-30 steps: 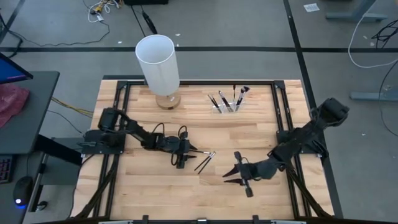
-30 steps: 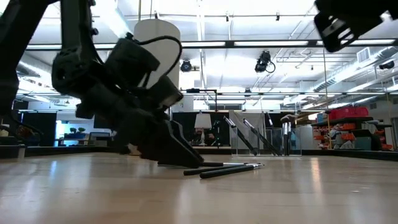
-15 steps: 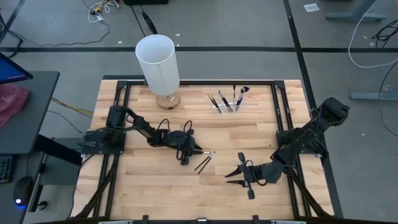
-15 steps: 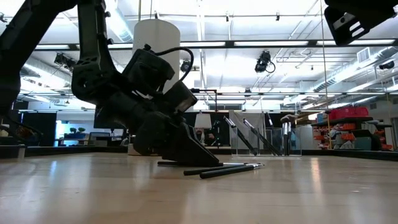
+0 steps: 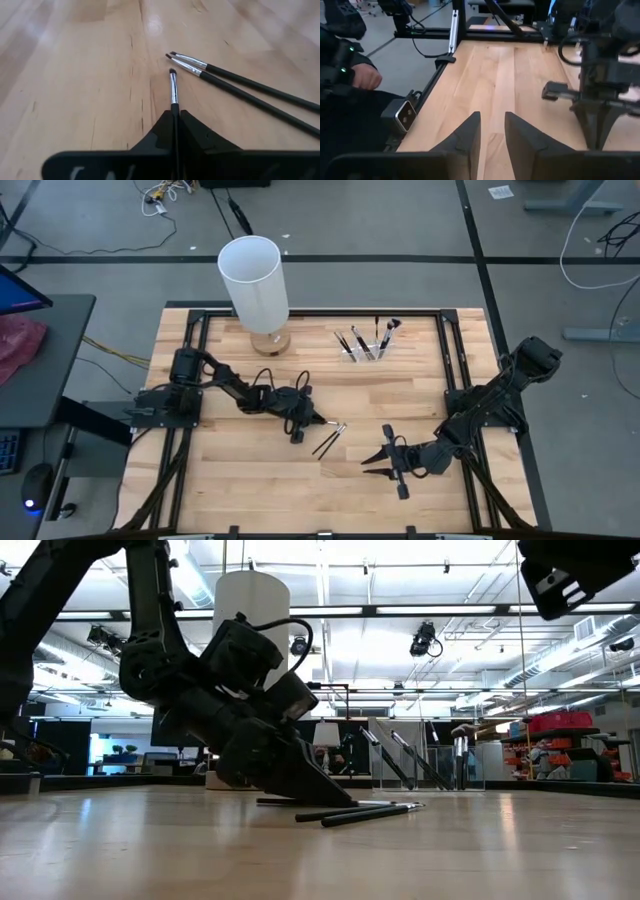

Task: Sort items
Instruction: Put the eyeshadow brush into the transparent organizer

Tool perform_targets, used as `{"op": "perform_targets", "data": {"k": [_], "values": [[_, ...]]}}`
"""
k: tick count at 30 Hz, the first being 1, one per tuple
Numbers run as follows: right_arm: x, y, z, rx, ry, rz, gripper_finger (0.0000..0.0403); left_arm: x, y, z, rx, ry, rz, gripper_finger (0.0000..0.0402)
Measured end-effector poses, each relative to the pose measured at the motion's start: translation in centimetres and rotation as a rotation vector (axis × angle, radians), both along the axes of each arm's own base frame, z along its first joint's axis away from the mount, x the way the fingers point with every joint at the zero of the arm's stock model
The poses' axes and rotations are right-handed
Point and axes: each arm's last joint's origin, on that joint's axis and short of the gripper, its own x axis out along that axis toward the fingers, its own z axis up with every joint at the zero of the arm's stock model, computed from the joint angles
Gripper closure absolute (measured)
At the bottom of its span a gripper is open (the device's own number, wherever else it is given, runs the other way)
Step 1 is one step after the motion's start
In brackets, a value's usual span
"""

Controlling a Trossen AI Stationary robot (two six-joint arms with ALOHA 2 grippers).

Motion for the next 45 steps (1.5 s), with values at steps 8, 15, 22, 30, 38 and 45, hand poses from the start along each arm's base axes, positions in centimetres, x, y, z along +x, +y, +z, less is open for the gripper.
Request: {"op": "perform_targets", "data": {"k": [8,15,22,30,38,45], "values": [[-0.2,-0.4,-0.8,0.055,0.075,-0.086,0.0314,-0.3,-0.4,2.9,-0.008,-0.031,0.021,0.0387],[-0.1,-2.2,-4.2,0.105,0.139,-0.295,0.0313,-0.1,-0.6,6.6,-0.049,-0.168,0.028,0.0387],[0.4,-4.9,-8.0,0.166,0.137,-0.482,0.0273,0.0,-2.3,9.1,-0.088,-0.306,-0.025,0.0386],[3.9,-4.8,-8.0,0.001,-0.157,-0.472,0.0222,0.2,-4.5,10.8,-0.143,-0.442,-0.085,0.0385],[6.3,-3.9,-6.1,-0.106,-0.313,-0.451,0.0243,0.6,-5.5,11.5,-0.151,-0.469,-0.113,0.0382],[6.9,-3.3,-5.4,-0.13,-0.336,-0.397,0.0303,0.6,-5.5,11.5,-0.15,-0.467,-0.114,0.0382]]}}
